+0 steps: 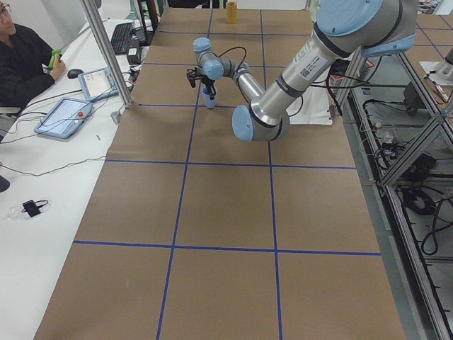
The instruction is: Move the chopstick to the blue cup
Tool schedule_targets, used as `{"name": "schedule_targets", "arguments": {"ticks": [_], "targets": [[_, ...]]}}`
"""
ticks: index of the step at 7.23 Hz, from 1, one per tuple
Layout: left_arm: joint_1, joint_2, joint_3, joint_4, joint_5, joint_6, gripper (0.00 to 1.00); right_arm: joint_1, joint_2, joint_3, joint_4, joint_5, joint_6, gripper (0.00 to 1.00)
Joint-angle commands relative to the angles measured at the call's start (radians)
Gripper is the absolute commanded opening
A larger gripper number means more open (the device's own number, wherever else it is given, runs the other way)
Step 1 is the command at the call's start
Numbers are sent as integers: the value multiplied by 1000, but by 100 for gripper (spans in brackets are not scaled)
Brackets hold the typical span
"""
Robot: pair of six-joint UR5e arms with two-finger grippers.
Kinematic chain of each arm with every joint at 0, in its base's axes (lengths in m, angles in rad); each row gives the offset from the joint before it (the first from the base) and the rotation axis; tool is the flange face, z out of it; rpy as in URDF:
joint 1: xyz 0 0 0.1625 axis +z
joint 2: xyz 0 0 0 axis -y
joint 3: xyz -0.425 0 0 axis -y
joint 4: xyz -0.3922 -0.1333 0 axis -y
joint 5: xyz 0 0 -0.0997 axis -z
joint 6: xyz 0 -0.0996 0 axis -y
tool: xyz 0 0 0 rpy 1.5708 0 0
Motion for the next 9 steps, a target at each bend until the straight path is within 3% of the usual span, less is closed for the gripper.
{"name": "schedule_targets", "arguments": {"ticks": [1, 3, 5, 7, 9], "targets": [[-25, 32, -86, 11, -11, 50, 99, 0, 3, 0, 0, 0, 0, 100], [-126, 115, -209, 74, -110, 105, 99, 0, 1, -6, -2, 0, -3, 100], [-191, 157, -330, 238, -142, 245, 99, 23, -11, -23, -3, -38, -17, 100], [-201, 184, -369, 254, -142, 251, 99, 29, -2, -130, -2, -40, -15, 100], [-208, 187, -385, 255, -142, 251, 99, 29, -14, -135, 4, -60, -40, 100]]}}
